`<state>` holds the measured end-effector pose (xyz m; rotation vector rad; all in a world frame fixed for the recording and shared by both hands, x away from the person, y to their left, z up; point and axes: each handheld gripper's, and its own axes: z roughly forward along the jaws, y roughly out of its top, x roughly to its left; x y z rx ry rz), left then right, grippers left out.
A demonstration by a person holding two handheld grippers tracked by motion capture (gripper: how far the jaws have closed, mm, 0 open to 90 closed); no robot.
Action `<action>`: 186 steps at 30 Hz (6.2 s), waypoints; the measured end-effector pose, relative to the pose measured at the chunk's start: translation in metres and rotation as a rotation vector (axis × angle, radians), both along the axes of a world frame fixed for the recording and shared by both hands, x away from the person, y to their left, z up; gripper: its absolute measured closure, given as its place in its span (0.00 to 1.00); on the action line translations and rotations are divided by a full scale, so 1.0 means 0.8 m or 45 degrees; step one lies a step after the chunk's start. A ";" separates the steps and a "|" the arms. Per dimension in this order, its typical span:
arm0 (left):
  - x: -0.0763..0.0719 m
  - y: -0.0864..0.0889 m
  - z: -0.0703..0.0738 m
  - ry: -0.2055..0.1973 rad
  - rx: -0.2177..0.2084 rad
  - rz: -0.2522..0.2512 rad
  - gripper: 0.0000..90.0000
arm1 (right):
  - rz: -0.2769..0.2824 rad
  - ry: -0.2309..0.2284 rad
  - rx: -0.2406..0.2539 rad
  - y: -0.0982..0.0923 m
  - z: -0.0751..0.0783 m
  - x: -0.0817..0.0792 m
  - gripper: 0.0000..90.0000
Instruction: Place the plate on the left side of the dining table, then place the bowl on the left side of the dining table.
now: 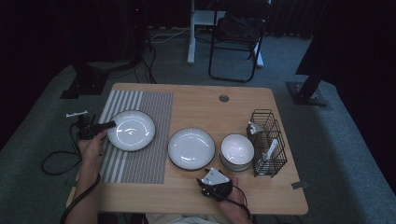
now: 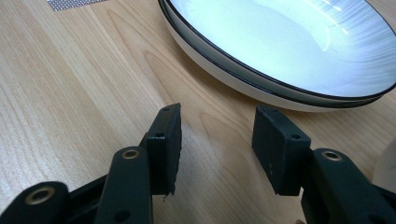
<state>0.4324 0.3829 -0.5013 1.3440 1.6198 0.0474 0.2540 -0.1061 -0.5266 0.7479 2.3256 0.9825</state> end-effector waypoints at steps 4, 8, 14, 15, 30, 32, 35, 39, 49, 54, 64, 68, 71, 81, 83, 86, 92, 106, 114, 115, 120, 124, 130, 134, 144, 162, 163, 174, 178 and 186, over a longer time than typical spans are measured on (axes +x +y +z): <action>0.001 0.000 0.000 0.007 0.030 0.006 0.92 | 0.000 0.000 0.000 0.000 0.000 0.000 0.58; 0.003 -0.003 0.004 0.017 0.080 0.000 0.93 | 0.000 -0.001 -0.001 0.000 0.000 0.000 0.58; 0.007 -0.007 0.004 0.036 0.161 0.000 0.94 | -0.001 -0.002 -0.001 0.000 0.000 0.000 0.58; 0.007 -0.007 0.004 0.033 0.175 -0.002 0.94 | -0.001 -0.002 -0.002 0.000 0.000 0.000 0.58; 0.014 -0.029 0.011 0.063 0.508 -0.035 0.87 | 0.003 -0.005 -0.004 0.000 0.000 0.000 0.58; 0.014 -0.030 0.010 0.060 0.531 -0.041 0.86 | 0.003 -0.004 -0.003 0.000 0.000 0.000 0.58; 0.015 -0.030 0.008 0.067 0.551 -0.052 0.85 | 0.003 -0.004 -0.003 0.000 0.000 0.000 0.58; 0.016 -0.028 0.004 0.073 0.555 -0.061 0.84 | 0.005 -0.004 -0.003 0.000 0.000 0.000 0.57; 0.016 -0.027 -0.003 0.069 0.566 -0.073 0.82 | 0.010 -0.001 -0.003 0.000 0.000 0.000 0.57; 0.015 -0.027 -0.003 0.063 0.567 -0.076 0.81 | 0.010 0.000 -0.001 0.001 0.000 0.000 0.57; 0.011 -0.030 0.006 0.013 0.604 -0.057 0.72 | 0.014 0.010 0.006 0.000 0.000 0.001 0.56; 0.009 -0.033 0.010 0.002 0.667 -0.063 0.71 | 0.015 0.014 0.008 0.000 0.000 0.002 0.56; 0.007 -0.035 0.013 -0.010 0.698 -0.058 0.70 | 0.016 0.014 0.007 0.000 0.000 0.001 0.56; -0.009 -0.041 0.028 -0.103 0.763 0.003 0.68 | 0.025 0.024 0.017 -0.001 0.000 0.002 0.55; -0.012 -0.045 0.032 -0.119 0.787 0.000 0.67 | 0.027 0.024 0.016 -0.001 0.000 0.002 0.55; -0.016 -0.050 0.038 -0.142 0.815 -0.012 0.67 | 0.023 0.029 0.020 -0.001 0.000 0.003 0.53; -0.022 -0.060 0.047 -0.184 0.813 -0.036 0.67 | 0.023 0.034 0.022 -0.001 0.000 0.003 0.53; -0.030 -0.100 0.053 -0.239 0.803 -0.132 0.66 | 0.032 0.053 0.033 0.000 0.001 0.003 0.52; -0.030 -0.139 0.067 -0.288 0.836 -0.250 0.65 | 0.033 0.055 0.034 0.000 0.001 0.003 0.52; -0.030 -0.143 0.069 -0.296 0.837 -0.265 0.65 | 0.033 0.057 0.035 0.000 0.001 0.003 0.52; -0.030 -0.163 0.078 -0.334 0.824 -0.323 0.65 | 0.036 0.060 0.037 -0.001 0.001 0.004 0.52; -0.030 -0.179 0.085 -0.355 0.829 -0.363 0.64 | 0.039 0.063 0.039 -0.001 0.001 0.004 0.52; -0.030 -0.201 0.093 -0.387 0.827 -0.415 0.64 | 0.053 0.083 0.053 -0.002 0.001 0.006 0.51; -0.031 -0.212 0.094 -0.394 0.830 -0.448 0.63 | 0.061 0.096 0.058 -0.002 0.001 0.006 0.51; -0.032 -0.246 0.099 -0.423 0.814 -0.542 0.62 | 0.118 0.177 0.103 -0.002 0.001 0.007 0.49; -0.036 -0.309 0.110 -0.505 0.792 -0.670 0.61 | 0.164 0.265 0.132 -0.002 0.000 0.011 0.38; -0.037 -0.313 0.112 -0.514 0.788 -0.679 0.61 | 0.163 0.263 0.132 -0.002 0.000 0.011 0.38; -0.041 -0.351 0.121 -0.552 0.781 -0.763 0.60 | 0.158 0.264 0.132 -0.002 0.000 0.010 0.37; -0.043 -0.362 0.124 -0.563 0.767 -0.792 0.60 | 0.157 0.264 0.132 -0.001 0.000 0.010 0.37; -0.047 -0.383 0.130 -0.583 0.749 -0.845 0.60 | 0.154 0.262 0.132 -0.001 0.000 0.010 0.37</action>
